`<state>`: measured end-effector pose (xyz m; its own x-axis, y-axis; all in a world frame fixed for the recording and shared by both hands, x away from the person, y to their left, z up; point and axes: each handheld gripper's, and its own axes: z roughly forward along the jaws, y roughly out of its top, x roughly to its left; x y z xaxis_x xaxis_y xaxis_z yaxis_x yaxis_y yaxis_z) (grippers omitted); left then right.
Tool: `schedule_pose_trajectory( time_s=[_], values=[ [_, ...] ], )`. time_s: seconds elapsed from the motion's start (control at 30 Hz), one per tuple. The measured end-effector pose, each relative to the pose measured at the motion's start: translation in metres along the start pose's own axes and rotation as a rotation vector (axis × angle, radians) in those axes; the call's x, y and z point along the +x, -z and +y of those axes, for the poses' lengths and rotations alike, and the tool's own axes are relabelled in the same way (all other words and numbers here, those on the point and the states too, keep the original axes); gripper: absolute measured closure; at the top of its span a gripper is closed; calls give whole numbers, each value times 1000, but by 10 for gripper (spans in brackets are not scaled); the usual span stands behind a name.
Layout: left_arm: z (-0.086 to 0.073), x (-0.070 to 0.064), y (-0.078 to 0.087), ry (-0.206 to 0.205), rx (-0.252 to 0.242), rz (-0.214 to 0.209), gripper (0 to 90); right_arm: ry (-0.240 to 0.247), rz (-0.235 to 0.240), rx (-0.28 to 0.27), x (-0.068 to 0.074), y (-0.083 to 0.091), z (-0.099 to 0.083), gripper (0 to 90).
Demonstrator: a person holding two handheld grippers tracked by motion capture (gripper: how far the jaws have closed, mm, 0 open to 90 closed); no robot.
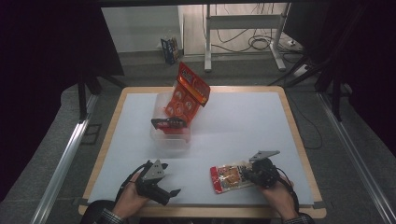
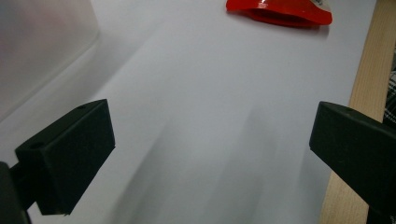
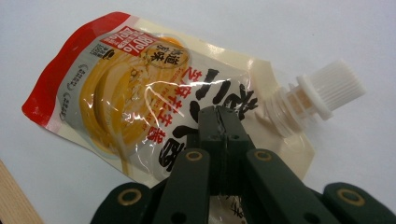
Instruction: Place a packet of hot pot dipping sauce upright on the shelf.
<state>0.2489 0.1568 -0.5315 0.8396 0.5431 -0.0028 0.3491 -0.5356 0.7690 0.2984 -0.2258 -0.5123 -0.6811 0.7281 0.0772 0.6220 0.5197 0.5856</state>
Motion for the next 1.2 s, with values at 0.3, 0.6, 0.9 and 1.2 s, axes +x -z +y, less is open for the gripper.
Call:
schedule_pose_trajectory(
  time_s=[0.3,0.6,0.9,1.2],
  values=[
    [8,-1,-4,1,-12,-36,17,-9,-39,-40,-10,10,-4,839],
    [9,-4,-8,-13,6,-32,25,-88,-176,-43,-34,13,-8,870],
    [10,-1,-10,-3,7,-19,39,-112,-80,-50,-27,-1,1,887],
    [14,-4,-16,-8,14,-31,94,-35,-51,-39,-2,-13,12,886]
  ],
)
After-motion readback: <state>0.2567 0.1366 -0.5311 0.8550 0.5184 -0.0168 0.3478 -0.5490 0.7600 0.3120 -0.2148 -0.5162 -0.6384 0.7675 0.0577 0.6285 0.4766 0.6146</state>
